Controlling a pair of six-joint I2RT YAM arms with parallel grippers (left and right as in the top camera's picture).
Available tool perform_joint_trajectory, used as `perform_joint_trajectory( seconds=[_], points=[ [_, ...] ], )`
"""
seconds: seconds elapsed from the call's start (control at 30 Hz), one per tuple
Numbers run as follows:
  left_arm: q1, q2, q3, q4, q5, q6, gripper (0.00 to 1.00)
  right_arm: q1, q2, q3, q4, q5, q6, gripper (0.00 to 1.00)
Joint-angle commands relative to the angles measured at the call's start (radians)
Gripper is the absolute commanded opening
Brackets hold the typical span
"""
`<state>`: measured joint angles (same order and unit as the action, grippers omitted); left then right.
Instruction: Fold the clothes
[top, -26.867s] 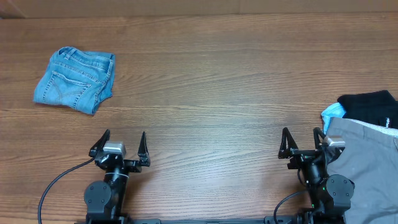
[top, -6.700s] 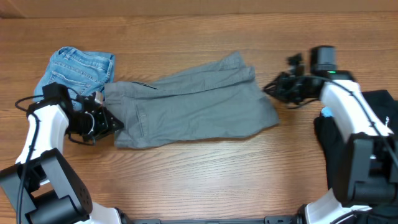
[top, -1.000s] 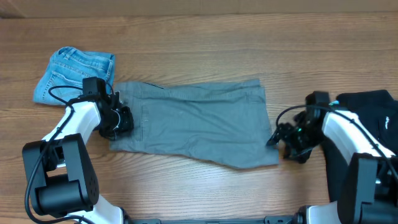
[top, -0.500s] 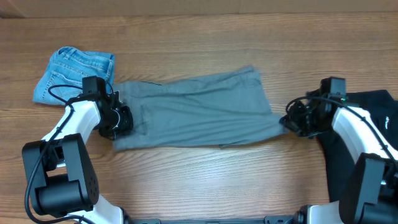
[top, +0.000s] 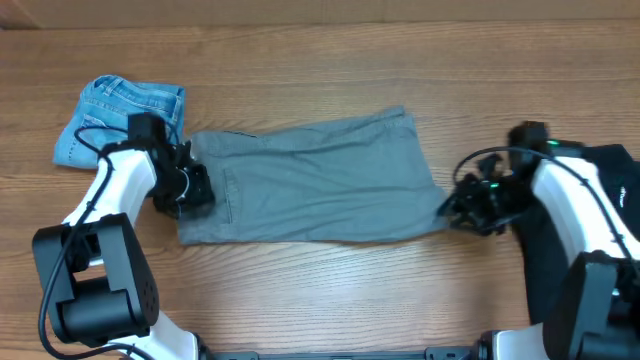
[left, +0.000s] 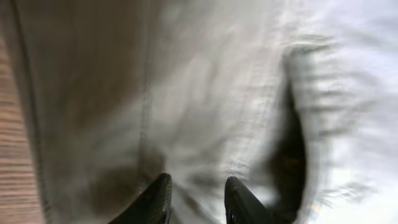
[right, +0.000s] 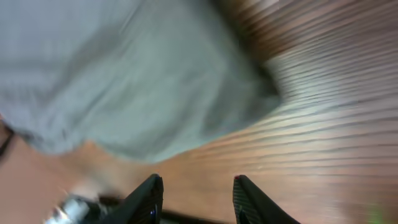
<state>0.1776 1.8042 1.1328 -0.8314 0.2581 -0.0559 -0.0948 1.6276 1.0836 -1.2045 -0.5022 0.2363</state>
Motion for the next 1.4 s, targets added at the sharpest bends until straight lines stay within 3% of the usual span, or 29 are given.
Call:
perform_joint_trajectory(
  seconds=[0.0,0.13,0.27,0.3,0.33,0.4,0.5,0.63,0.93,1.2,1.33,1.37],
  points=[
    [-0.003,0.01,0.124,-0.057,0.106,0.072,0.33,0.142,-0.016,-0.039,0.028,-0.038,0.008,0.4],
    [-0.054,0.006,0.176,-0.073,0.232,0.163,0.34,0.301,-0.015,-0.129,0.204,0.016,0.179,0.4],
    [-0.148,0.006,0.175,-0.075,0.24,0.261,0.31,0.393,-0.014,-0.205,0.326,0.014,0.285,0.37],
    [-0.171,0.006,0.173,-0.074,0.24,0.277,0.31,0.401,-0.014,-0.209,0.325,0.014,0.291,0.38],
    [-0.217,0.006,0.166,-0.063,0.237,0.302,0.31,0.419,-0.014,-0.217,0.309,0.011,0.313,0.47],
    [-0.268,0.007,0.153,-0.029,0.227,0.304,0.31,0.443,-0.014,-0.232,0.287,0.011,0.369,0.49],
    [-0.333,0.007,0.134,0.041,0.189,0.304,0.34,0.465,-0.014,-0.255,0.31,0.009,0.449,0.45],
    [-0.391,0.007,0.11,0.161,0.141,0.304,0.38,0.504,-0.013,-0.289,0.494,-0.024,0.63,0.36],
    [-0.395,0.007,0.1,0.244,0.158,0.307,0.4,0.63,0.024,-0.344,0.803,0.074,0.946,0.39],
    [-0.395,0.007,0.096,0.239,0.158,0.313,0.4,0.63,0.069,-0.344,0.931,0.164,0.973,0.41],
    [-0.395,0.007,0.06,0.234,0.157,0.323,0.4,0.626,0.069,-0.344,0.937,0.181,0.972,0.22],
    [-0.395,0.007,0.047,0.238,0.157,0.326,0.4,0.625,0.069,-0.344,0.937,0.201,0.972,0.22]
  ],
)
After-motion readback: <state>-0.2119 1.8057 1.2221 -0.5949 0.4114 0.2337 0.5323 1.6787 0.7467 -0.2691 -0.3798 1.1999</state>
